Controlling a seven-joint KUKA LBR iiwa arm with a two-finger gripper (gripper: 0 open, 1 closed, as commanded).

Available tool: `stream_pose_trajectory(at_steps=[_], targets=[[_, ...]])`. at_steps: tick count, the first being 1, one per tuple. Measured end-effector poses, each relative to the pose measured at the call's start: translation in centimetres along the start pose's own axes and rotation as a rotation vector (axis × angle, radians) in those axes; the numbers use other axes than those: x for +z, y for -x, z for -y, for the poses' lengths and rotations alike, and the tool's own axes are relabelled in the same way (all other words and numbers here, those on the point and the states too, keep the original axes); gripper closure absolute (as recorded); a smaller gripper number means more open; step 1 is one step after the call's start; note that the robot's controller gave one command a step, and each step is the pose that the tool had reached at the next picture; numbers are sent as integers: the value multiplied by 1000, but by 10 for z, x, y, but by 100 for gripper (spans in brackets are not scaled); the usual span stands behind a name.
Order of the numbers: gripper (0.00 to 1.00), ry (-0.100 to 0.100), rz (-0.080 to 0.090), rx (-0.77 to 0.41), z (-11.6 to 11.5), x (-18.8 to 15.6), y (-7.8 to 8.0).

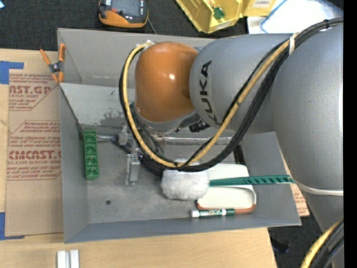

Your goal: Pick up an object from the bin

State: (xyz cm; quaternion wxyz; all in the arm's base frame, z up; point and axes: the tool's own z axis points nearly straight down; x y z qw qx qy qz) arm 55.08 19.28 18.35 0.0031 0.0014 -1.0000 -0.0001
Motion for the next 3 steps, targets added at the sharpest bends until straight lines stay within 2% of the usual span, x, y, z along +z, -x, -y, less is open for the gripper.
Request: stream_pose_trajectory(at_steps=[1, 2, 3], targets=[[0, 1, 6, 1, 1, -4, 2], [0, 0, 5, -215, 1, -71, 4], [0, 3, 12, -140, 4, -6, -4]])
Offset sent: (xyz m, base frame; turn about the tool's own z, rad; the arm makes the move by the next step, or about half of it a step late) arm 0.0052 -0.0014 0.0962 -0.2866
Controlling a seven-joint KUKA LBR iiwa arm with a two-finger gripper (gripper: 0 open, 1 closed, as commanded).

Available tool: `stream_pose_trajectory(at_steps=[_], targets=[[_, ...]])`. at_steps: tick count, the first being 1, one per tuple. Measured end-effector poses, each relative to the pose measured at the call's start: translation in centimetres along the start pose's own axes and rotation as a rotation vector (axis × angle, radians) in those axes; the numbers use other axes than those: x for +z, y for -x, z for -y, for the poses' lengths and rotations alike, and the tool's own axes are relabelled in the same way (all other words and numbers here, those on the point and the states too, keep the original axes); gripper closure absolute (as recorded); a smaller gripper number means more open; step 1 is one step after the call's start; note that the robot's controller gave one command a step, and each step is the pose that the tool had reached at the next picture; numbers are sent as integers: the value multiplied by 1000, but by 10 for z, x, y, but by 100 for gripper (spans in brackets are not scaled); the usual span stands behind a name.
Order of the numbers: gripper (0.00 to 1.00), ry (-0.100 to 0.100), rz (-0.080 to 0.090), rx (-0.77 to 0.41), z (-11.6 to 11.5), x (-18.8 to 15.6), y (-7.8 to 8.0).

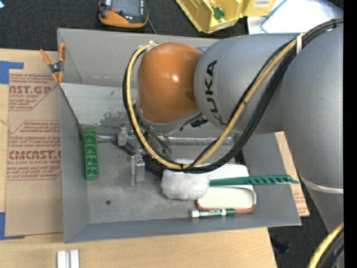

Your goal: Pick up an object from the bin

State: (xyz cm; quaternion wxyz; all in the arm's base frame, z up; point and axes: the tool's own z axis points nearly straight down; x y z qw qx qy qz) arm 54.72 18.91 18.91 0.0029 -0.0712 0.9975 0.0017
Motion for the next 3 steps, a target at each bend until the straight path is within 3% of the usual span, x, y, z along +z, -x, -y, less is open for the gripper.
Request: stream_pose_trajectory(at_steps=[1, 2, 3], targets=[[0, -1, 7, -251, 0, 41, 7], [0, 1, -1, -43, 27, 22, 16], [0, 1, -2, -30, 32, 18, 18]])
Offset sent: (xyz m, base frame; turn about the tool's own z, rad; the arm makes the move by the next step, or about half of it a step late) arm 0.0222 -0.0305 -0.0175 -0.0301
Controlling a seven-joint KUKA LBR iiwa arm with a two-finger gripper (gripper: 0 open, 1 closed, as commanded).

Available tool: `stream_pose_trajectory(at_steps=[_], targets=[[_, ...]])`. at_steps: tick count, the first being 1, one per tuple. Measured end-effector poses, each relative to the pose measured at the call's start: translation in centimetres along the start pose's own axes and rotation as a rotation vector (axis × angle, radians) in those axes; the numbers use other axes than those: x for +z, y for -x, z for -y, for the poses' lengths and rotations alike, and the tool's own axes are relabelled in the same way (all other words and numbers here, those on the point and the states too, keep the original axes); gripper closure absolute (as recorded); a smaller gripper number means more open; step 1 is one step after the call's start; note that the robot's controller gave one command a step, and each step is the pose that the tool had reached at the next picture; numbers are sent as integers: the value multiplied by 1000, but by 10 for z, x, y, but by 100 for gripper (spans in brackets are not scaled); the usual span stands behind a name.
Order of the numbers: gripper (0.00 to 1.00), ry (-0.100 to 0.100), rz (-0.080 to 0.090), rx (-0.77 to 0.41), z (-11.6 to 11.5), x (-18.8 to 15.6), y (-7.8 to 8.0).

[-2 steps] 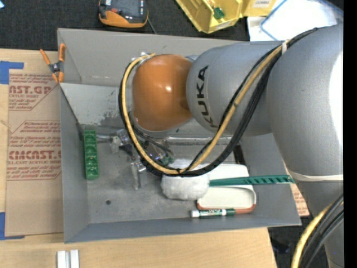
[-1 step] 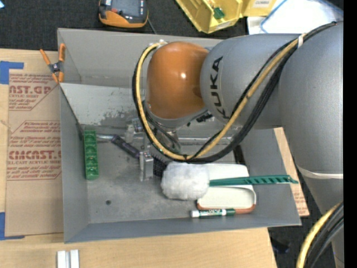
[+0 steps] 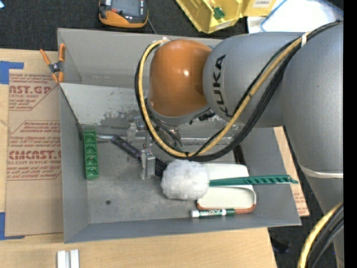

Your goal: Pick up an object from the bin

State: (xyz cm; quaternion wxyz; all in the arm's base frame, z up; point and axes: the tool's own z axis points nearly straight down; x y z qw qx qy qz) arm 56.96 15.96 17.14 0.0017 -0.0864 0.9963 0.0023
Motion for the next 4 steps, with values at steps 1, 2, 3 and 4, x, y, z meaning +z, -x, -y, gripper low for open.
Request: stream_pose_trajectory(at_steps=[1, 2, 3, 4], targets=[[0, 1, 3, 72, -15, 97, -23], [0, 3, 17, -7, -70, 102, -6], [100, 0, -2, -35, 73, -19, -18], [100, 0, -2, -36, 73, -19, -18]])
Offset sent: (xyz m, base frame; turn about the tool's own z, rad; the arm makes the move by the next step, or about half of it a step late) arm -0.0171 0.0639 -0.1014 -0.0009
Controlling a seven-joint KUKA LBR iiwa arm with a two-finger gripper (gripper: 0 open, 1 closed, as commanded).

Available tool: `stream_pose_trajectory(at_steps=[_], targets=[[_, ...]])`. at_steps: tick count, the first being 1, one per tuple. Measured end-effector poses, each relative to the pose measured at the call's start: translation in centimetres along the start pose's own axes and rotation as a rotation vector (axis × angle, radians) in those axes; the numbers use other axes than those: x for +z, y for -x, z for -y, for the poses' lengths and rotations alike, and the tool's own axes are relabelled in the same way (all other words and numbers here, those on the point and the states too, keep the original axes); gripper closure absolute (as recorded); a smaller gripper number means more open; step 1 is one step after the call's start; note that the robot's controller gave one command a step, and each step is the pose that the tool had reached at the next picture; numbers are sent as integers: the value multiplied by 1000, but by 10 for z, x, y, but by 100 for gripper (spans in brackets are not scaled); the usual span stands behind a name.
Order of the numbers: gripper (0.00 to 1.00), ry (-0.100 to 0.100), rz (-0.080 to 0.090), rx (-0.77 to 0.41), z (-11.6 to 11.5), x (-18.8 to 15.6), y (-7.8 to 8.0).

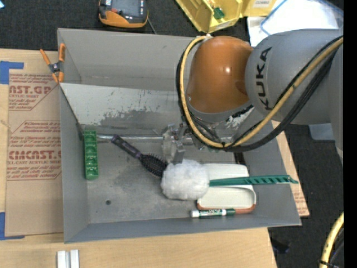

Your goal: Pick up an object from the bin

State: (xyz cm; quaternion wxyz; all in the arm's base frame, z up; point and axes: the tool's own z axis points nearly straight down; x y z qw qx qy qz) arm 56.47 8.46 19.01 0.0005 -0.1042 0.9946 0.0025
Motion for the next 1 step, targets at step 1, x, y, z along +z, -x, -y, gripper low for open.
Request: stream_pose_trajectory(at_steps=[1], targets=[[100, 0, -2, -274, -27, -48, -7]])
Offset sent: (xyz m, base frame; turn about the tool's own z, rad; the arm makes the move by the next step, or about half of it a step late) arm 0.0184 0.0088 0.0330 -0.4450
